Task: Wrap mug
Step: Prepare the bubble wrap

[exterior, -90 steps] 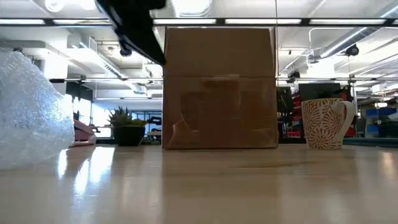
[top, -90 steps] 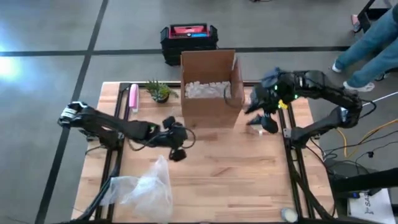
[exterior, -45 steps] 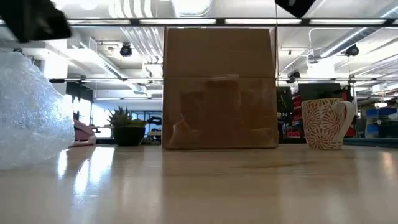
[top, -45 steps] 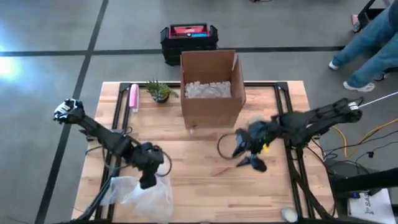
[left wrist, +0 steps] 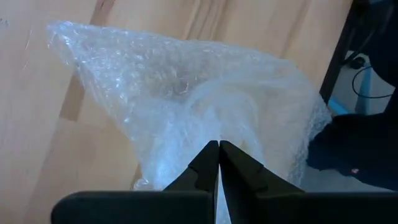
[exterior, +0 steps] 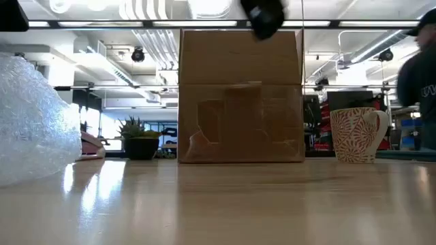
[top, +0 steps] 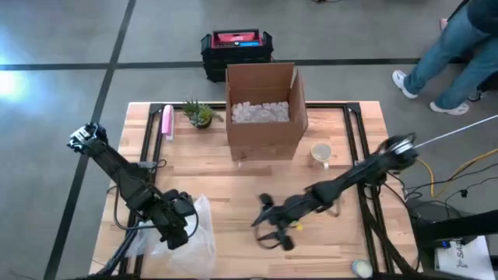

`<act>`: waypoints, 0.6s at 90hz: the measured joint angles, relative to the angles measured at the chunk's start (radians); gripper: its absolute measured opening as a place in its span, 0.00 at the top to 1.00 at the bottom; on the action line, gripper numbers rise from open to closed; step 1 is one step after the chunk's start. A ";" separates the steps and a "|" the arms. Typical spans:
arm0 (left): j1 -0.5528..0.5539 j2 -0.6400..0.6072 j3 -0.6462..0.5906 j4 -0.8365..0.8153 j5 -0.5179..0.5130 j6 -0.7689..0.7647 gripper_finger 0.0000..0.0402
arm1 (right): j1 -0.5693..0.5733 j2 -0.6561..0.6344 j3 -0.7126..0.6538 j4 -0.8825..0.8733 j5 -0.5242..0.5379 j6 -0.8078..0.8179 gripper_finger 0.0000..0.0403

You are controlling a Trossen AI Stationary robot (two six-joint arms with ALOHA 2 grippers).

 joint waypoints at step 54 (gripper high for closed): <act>-0.050 0.018 -0.008 0.010 -0.054 0.027 1.00 | -0.035 0.746 1.094 -0.722 0.359 0.216 0.56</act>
